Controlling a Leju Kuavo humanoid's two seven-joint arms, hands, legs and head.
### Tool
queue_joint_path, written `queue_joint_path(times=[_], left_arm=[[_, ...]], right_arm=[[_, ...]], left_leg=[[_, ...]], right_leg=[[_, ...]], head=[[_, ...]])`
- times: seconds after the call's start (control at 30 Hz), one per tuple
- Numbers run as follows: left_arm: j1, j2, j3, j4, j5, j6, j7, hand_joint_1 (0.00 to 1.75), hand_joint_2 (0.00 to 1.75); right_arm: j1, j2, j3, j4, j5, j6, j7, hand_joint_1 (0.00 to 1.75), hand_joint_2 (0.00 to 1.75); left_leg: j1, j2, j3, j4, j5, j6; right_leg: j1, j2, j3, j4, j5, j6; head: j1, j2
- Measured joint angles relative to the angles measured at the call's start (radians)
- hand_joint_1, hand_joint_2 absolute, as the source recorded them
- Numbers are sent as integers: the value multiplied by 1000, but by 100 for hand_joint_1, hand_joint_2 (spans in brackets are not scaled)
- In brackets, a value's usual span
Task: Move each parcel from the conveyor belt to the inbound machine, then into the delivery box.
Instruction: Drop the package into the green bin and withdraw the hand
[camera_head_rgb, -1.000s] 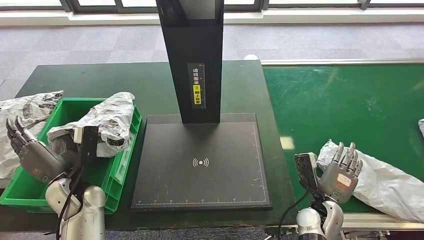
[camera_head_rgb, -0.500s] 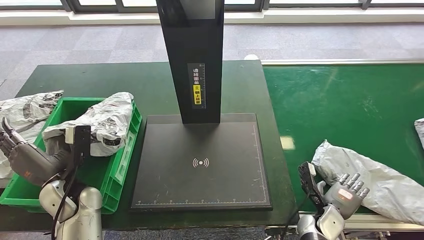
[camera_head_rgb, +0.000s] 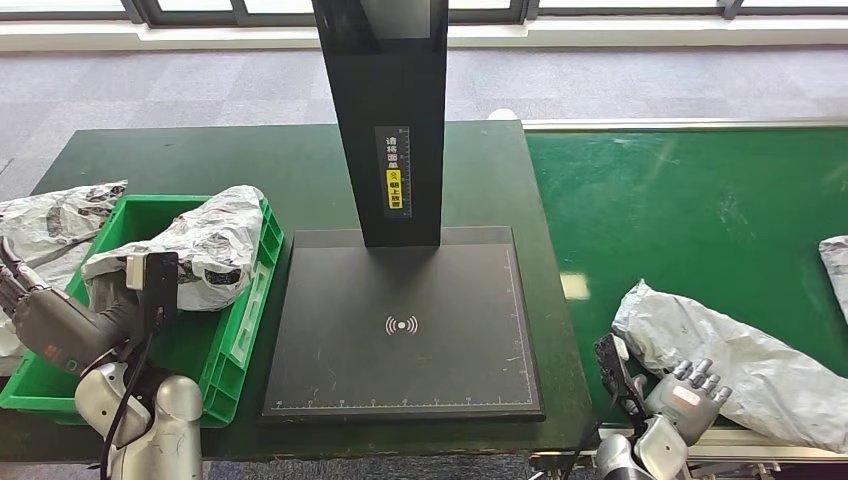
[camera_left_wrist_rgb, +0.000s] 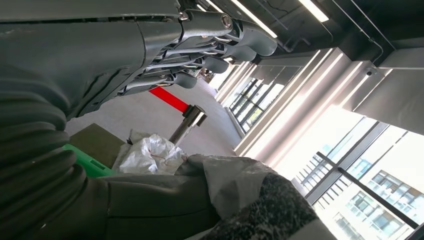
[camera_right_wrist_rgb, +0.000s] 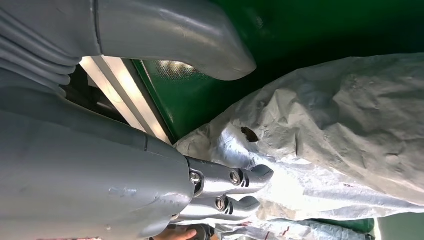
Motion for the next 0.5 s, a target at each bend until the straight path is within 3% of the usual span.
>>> queue_joint_path(times=[0.07,0.17,0.2,0.5], left_arm=[[0,0,0,0,0,0,0,0,175],[0,0,0,0,0,0,0,0,175],[0,0,0,0,0,0,0,0,175],[0,0,0,-2,11,0,-5,0,175]], right_arm=[[0,-1,0,4,0,0,0,11,0],[-2,-3,0,9,0,9,0,138,0],[-2,-3,0,12,-1,14,0,171,0],[-23,-10,0,46,2,34,-2,175,0]], left_leg=[[0,0,0,0,0,0],[0,0,0,0,0,0],[0,0,0,0,0,0],[0,0,0,0,0,0]], right_leg=[[0,0,0,0,0,0],[0,0,0,0,0,0],[0,0,0,0,0,0],[0,0,0,0,0,0]], head=[[0,0],[0,0],[0,0],[0,0]])
